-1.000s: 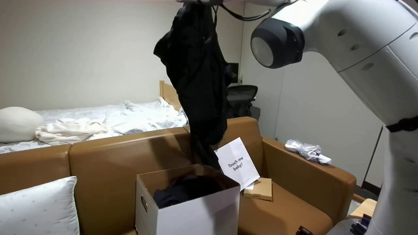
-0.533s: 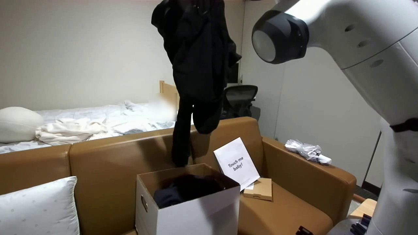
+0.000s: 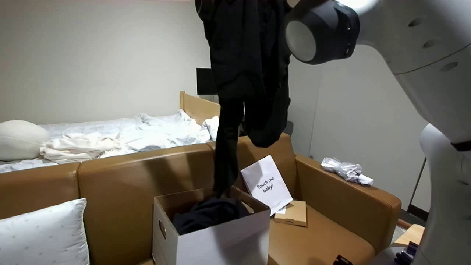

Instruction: Pick up the black cloth from the sofa and put it in the box

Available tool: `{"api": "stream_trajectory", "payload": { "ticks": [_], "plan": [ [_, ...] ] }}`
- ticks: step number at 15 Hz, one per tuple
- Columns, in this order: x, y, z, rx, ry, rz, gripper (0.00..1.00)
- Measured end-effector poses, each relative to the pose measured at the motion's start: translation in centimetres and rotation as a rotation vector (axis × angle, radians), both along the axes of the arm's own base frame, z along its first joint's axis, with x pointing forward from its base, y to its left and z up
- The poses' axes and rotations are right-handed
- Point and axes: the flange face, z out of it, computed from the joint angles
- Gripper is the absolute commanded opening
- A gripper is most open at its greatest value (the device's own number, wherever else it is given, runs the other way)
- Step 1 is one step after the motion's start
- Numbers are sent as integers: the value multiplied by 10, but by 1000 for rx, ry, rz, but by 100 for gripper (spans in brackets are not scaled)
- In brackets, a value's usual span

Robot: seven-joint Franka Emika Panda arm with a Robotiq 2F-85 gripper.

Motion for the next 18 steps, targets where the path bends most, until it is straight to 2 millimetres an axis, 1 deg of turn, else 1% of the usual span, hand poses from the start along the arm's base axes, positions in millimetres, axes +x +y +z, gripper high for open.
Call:
{"api": "stream_trajectory", "payload": {
  "ticks": [2, 3, 4, 8, 10, 11, 13, 15, 17, 18],
  "plan": [
    [0, 14, 0, -62, -37, -6, 0],
    [7, 21, -6, -87, -40, 11, 0],
    [18, 28, -17, -94, -29, 35, 0],
    [77, 47, -85, -27, 33, 151, 0],
    [100, 55, -116, 34, 65, 216, 0],
    [107, 60, -128, 60, 82, 249, 0],
    [114, 71, -142, 119, 119, 319, 0],
    [113, 82, -148, 163, 142, 368, 0],
    [108, 87, -144, 191, 146, 390, 0],
    [102, 87, -138, 195, 138, 385, 0]
  ]
}}
